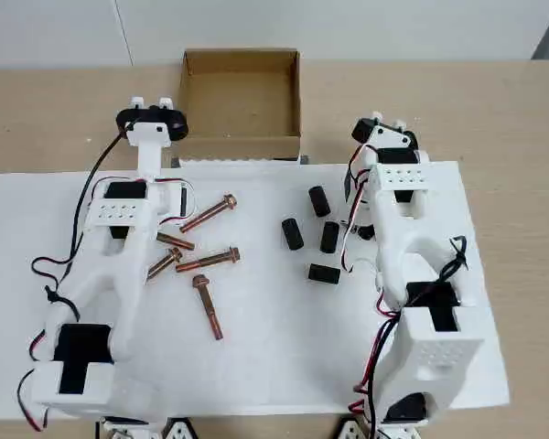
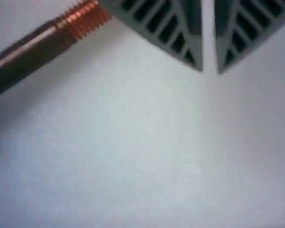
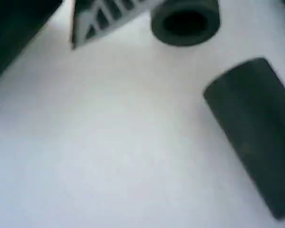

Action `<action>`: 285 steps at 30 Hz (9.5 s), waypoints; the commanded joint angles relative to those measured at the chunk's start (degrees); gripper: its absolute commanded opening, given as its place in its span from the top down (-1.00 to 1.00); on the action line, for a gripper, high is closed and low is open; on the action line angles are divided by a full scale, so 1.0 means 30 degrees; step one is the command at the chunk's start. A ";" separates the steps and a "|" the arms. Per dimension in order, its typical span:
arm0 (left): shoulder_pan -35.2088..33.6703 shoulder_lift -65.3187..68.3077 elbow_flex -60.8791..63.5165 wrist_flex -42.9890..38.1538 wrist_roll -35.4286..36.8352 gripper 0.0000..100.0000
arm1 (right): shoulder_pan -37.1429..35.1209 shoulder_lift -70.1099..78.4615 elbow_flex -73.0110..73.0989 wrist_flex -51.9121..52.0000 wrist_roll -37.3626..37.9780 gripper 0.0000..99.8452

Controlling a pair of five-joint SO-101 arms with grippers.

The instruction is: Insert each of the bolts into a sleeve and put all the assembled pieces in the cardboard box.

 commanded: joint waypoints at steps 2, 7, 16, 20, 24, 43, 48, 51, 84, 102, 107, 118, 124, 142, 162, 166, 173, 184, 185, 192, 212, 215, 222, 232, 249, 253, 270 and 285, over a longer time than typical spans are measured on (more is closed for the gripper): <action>0.0059 -0.0117 0.0161 -0.0879 0.0059 0.98 | 0.0073 -0.0073 -0.1289 -0.0396 -0.0029 0.65; 0.0029 -0.0117 0.0161 -0.0850 0.0059 0.98 | 0.0132 -0.0044 -0.1289 -0.0396 -0.0029 0.65; 0.0088 -0.0117 0.0161 -0.0850 0.0059 0.98 | 0.0073 -0.0015 -0.1201 -0.0366 0.0850 0.97; 0.0117 -0.0117 0.0161 -0.0850 0.0059 0.98 | 0.0103 -0.0015 -0.1201 -0.0337 0.0908 0.99; 0.0117 -0.0117 0.0161 -0.0850 0.0059 0.98 | 0.0103 -0.0278 -0.1407 0.0073 0.0938 0.99; 0.1524 -0.0088 -0.7194 0.5978 -0.3839 0.99 | 0.0190 -0.4440 -0.3956 0.7575 0.6711 0.99; 0.3223 0.0791 -0.7634 0.6418 -0.5626 0.99 | 0.0454 -0.4440 -0.3311 0.7458 0.8879 0.99; 0.3282 0.2549 -0.8659 0.6652 -0.5949 0.99 | 0.0454 -0.4440 -0.2491 0.7370 0.9407 0.99; 0.3399 1.5414 -2.6505 1.7524 -0.8352 0.81 | 0.0337 -0.4469 0.1465 0.5201 0.9348 0.99; 0.4015 1.5560 -2.5128 1.6733 -0.9172 0.81 | 0.0337 -0.4498 0.1524 0.5201 0.9319 0.99; 0.4132 1.5355 -2.5333 1.7143 -0.9172 0.81 | 0.0337 -0.4527 0.1524 0.5201 0.9319 0.99; 0.4190 1.3509 -2.5626 1.7553 -0.9114 0.81 | 0.0337 -0.4469 0.1524 0.5201 0.9319 0.99; 0.4454 1.1927 -2.3604 1.7524 -0.9143 0.81 | 0.0337 -0.4440 0.1553 0.4996 0.9319 0.99; 0.3516 1.5297 -2.4542 1.5883 -0.9553 0.81 | 0.0337 -0.4410 0.1582 0.4791 0.9319 0.99; 0.3780 1.5678 -2.4689 1.6147 -0.9846 0.99 | 0.0278 -0.4615 0.1495 0.4967 0.9319 0.99; 0.3897 1.3978 -2.5128 1.6557 -0.9758 0.99 | 0.0278 -0.5377 0.1465 0.5758 0.9289 0.99; 0.4278 0.9993 -2.5861 1.6850 -0.9846 0.99 | 0.0103 -0.9714 0.1407 0.5963 0.8088 0.99; 0.7267 0.3780 -2.2842 1.7495 -0.5949 0.99 | -0.0718 -1.4608 0.1495 0.8454 0.7619 0.99; 0.7326 0.3165 -2.2491 1.7495 -0.5626 0.99 | -0.0718 -1.5048 0.1495 0.8601 0.7619 0.99; 0.7853 -0.1788 -1.8535 1.7495 -0.4425 0.99 | -0.0747 -1.9267 0.2667 0.8454 0.7590 1.00; 0.6066 -1.7524 0.3414 0.3546 0.0586 0.99 | -0.1304 -2.8205 1.5355 -0.0806 0.4337 1.00; 0.6066 -1.8784 0.4791 0.2930 0.2286 0.99 | -0.2535 -2.8586 1.6293 -0.1568 0.4278 1.00; 0.6066 -2.0923 0.6813 0.0733 0.6007 0.99 | -0.5026 -2.9875 1.8256 -0.4469 0.1319 1.00; 0.6095 -2.3443 0.9538 -0.0322 1.1516 0.99 | -0.8835 -3.3333 2.2535 -0.6784 0.3370 1.00; 0.6242 -2.5289 0.9949 -0.0352 1.5150 0.99 | -1.1648 -3.5971 2.4117 -0.7223 0.7443 1.00; 0.6799 -2.5289 0.9949 -0.0352 1.5179 0.99 | -1.1912 -3.5971 2.4088 -0.7223 0.7473 1.00; 0.8000 -2.5289 1.0769 -0.1143 1.5179 0.99 | -1.1912 -3.6000 2.3150 -0.8015 0.7531 1.00; 0.9114 -2.5319 1.1883 -0.1905 1.5150 0.99 | -1.1912 -3.6000 2.3150 -0.7985 0.7531 1.00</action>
